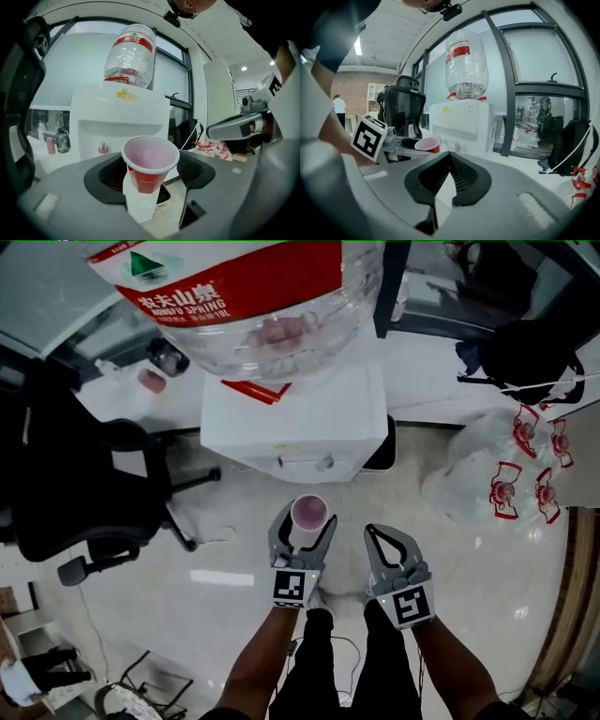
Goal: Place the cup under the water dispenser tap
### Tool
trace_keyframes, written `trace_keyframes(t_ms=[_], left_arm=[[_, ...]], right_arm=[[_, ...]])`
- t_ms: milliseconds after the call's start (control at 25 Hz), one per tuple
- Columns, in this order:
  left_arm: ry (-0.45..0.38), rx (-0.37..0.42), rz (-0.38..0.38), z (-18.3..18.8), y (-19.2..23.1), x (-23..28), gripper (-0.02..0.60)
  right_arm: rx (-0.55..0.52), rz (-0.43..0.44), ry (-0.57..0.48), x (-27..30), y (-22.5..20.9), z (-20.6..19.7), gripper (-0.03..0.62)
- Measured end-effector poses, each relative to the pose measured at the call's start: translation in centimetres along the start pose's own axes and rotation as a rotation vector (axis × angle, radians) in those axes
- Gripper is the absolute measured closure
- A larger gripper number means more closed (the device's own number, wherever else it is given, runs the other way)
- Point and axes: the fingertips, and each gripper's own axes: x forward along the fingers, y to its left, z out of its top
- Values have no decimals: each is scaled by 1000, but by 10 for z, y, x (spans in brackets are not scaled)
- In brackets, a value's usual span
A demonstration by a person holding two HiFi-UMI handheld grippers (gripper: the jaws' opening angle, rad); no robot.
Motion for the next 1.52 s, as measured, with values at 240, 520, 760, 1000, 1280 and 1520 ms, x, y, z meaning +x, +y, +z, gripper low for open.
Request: trace_keyframes(t_ms=[240, 520, 760, 1000, 1280, 1520], left_arm=[[17, 43, 45, -51, 6, 41, 230], [22, 49, 96, -93, 20, 81, 230], [82, 54, 133, -132, 35, 104, 232], [108, -16, 138, -147, 35, 121, 230], [123, 17, 133, -153, 28, 132, 228], [128, 37, 156, -153, 34, 139, 225]], right_arm=[[-24, 52, 30, 7, -3, -52, 591], [22, 45, -12, 30, -8, -90, 591], [167, -10, -76, 35, -1, -126, 591], [198, 1, -23, 22, 8, -159, 591], [205, -29, -39, 23, -6, -160, 591], [224, -44, -54, 25, -10, -157, 591]])
